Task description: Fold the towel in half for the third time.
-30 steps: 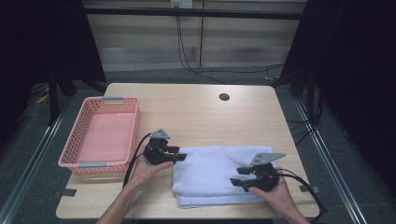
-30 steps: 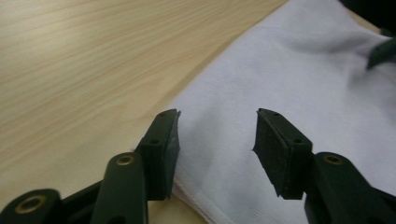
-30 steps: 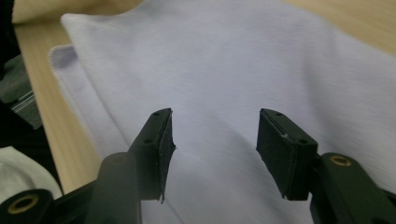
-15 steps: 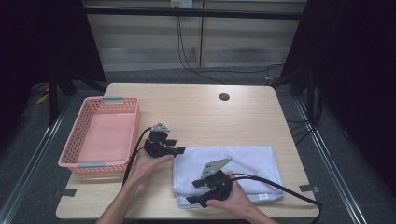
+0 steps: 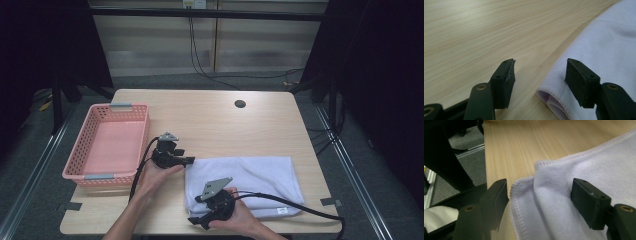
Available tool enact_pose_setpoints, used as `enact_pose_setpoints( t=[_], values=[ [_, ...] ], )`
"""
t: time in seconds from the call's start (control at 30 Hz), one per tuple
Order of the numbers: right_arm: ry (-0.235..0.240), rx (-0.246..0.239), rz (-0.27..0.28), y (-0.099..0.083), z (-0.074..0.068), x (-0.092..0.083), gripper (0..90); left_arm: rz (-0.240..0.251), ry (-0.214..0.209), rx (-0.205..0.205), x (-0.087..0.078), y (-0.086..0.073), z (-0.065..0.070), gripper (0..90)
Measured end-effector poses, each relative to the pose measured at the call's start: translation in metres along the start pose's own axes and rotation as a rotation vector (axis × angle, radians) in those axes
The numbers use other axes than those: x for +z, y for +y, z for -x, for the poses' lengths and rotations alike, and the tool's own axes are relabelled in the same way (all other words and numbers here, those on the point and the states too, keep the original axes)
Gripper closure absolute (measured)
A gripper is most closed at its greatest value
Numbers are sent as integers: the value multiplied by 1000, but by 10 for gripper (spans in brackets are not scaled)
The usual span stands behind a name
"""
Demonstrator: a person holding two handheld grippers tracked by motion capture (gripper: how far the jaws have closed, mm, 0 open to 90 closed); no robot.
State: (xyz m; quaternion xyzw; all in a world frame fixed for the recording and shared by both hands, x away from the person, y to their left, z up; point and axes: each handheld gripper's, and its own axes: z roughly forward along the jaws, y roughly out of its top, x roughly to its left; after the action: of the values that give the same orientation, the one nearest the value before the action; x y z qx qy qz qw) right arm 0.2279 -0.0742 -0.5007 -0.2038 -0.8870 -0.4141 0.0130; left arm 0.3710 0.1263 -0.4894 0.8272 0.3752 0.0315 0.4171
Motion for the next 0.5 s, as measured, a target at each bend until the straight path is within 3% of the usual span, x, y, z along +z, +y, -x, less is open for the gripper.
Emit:
enact_pose_setpoints(
  t=[0.27,0.33,0.37,0.43,0.47,0.5],
  values=[
    [-70,-104,-4,-4,-9,3,318,-25,15,-9,3,-5,-2,401],
    [-94,-113,-5,-4,-10,3,381,-37,9,-1,5,-6,-1,420],
    [-115,-119,-1,-4,-10,2,448,-41,-15,3,6,-7,0,445],
    [-124,-123,-8,-4,-9,1,478,-71,-5,13,7,-9,4,467],
    [-132,-125,-9,-4,-10,1,494,-61,-14,24,8,-9,5,474],
    [-144,-127,-4,-4,-9,1,543,-65,-34,32,8,-10,5,529]
  ],
)
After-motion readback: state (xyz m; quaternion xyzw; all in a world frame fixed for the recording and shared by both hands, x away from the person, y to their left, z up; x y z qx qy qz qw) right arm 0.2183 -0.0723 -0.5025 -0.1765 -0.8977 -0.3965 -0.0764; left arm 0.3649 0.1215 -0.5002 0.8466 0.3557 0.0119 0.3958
